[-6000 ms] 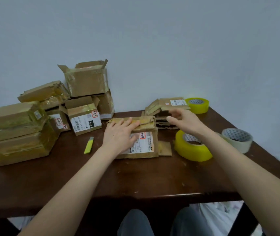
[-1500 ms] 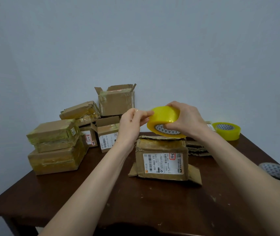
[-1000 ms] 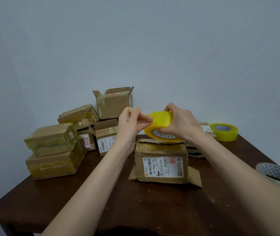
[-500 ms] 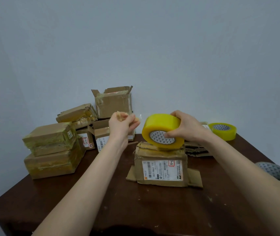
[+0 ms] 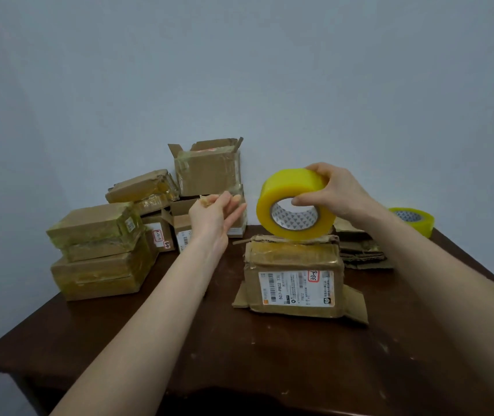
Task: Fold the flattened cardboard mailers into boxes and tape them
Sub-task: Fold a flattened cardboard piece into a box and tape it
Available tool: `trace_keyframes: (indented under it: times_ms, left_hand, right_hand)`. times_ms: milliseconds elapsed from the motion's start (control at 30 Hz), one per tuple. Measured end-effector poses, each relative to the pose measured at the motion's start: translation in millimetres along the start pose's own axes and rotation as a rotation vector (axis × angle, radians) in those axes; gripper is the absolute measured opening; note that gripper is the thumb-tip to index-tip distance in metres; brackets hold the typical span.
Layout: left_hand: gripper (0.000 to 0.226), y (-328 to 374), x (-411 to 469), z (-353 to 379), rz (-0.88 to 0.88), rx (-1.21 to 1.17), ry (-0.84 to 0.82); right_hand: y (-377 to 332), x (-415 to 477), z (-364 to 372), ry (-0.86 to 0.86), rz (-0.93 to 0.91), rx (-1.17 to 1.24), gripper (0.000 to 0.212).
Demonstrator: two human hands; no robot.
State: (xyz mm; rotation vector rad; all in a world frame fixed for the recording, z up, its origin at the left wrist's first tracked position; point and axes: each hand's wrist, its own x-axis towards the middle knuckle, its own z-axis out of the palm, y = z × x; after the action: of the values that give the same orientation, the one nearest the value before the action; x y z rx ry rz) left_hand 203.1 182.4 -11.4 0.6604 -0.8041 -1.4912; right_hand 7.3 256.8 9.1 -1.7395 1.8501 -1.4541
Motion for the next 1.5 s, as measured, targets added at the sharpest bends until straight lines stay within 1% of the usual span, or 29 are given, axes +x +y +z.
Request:
trace_keyframes:
  times_ms: [100, 167, 300, 433, 467, 533, 567, 600, 700, 767, 833, 933, 1000, 1100, 1133, 1233, 1267, 1300, 1367, 1400, 1433, 1467, 1500]
  left_hand:
    - [0.005, -16.2, -1.7, -8.8, -0.080, 0.042, 0.027]
    - [0.005, -28.3, -2.2, -17.7, -0.120, 0.060, 0.030]
    - [0.007, -34.3, -1.9, -25.7, -0.119, 0.062, 0.052]
    - [0.019, -34.3, -2.8, -33.4, -0.120, 0.110, 0.099]
    - [0.018, -37.5, -5.4, -36.5, -0.135, 0.127, 0.114]
    - [0.006, -46.9, -10.3, -42.5, -0.157, 0.156, 0.146]
    - [0.003, -51.4, -14.0, -44.1, -0.162, 0.178, 0.164]
    - [0.007, -56.4, -14.9, -46.5, -0.164, 0.206, 0.181]
    - [0.007, -67.5, -10.9, -53.4, -0.194, 0.377, 0.196]
    - [0.008, -74.9, -7.4, -59.6, -0.270, 0.469, 0.177]
    - [0.013, -84.0, -7.4, -65.9, -0.328, 0.559, 0.136]
    - [0.032, -99.3, -10.7, -74.4, -0.319, 0.799, -0.028]
    - [0.039, -102.1, -10.5, -72.3, -0.310, 0.924, -0.114]
    - [0.038, -99.0, 5.8, -66.6, -0.281, 1.170, -0.145]
    - [0.036, -97.2, 10.6, -65.0, -0.299, 1.253, -0.159]
    - [0.025, -93.8, 13.7, -67.7, -0.448, 1.454, -0.215]
    - [0.028, -91.4, 11.4, -69.1, -0.430, 1.526, -0.238]
    - [0.034, -90.8, 12.9, -71.2, -0.352, 1.619, -0.262]
    - [0.045, -87.7, 17.7, -76.4, -0.063, 1.777, -0.237]
    - [0.046, -80.8, 15.2, -75.1, 0.100, 1.710, -0.211]
    - [0.045, -76.1, 14.3, -73.7, 0.241, 1.534, -0.197]
    - [0.045, -71.0, 8.5, -68.7, 0.322, 1.331, -0.233]
    - [0.050, -68.4, 0.5, -62.4, 0.333, 1.156, -0.328]
  right_hand:
    - [-4.1, -1.3, -6.8, -0.044, 0.014, -0.056, 0.058]
    - [-6.4, -4.4, -9.9, -0.072, 0.024, -0.093, 0.057]
    - [-18.1, -4.5, -12.2, -0.037, -0.014, -0.093, 0.052]
    - [-21.9, -2.4, -13.0, -0.138, -0.020, -0.256, 0.050]
    - [-20.8, -3.7, -12.1, -0.161, -0.012, -0.279, 0.050]
    - [-20.2, -6.0, -8.9, -0.197, -0.010, -0.316, 0.050]
    - [-20.7, -6.7, -6.8, -0.215, -0.014, -0.337, 0.050]
    - [-21.7, -6.8, -4.8, -0.232, -0.020, -0.360, 0.049]
    - [-24.0, -5.2, 0.1, -0.260, -0.032, -0.407, 0.051]
    - [-23.7, -4.9, 3.0, -0.263, -0.029, -0.400, 0.052]
    - [-21.3, -4.5, 5.4, -0.255, -0.029, -0.389, 0.052]
    - [-18.9, -6.1, 8.2, -0.240, -0.034, -0.362, 0.052]
    - [-18.3, -6.8, 10.9, -0.240, -0.046, -0.352, 0.053]
    - [-18.8, -6.9, 14.3, -0.241, -0.059, -0.354, 0.054]
    - [-18.5, -6.9, 14.5, -0.238, -0.063, -0.353, 0.054]
    - [-15.7, -6.7, 12.6, -0.230, -0.063, -0.345, 0.055]
    - [-14.5, -6.8, 11.7, -0.231, -0.063, -0.336, 0.056]
    - [-13.3, -6.8, 10.9, -0.230, -0.065, -0.328, 0.056]
    - [-11.8, -6.6, 10.2, -0.233, -0.073, -0.321, 0.058]
    - [-11.3, -6.3, 10.4, -0.234, -0.076, -0.319, 0.058]
    - [-11.3, -6.3, 10.3, -0.232, -0.076, -0.314, 0.058]
    - [-11.5, -6.8, 10.1, -0.229, -0.074, -0.312, 0.058]
    - [-11.1, -7.2, 10.0, -0.226, -0.071, -0.311, 0.059]
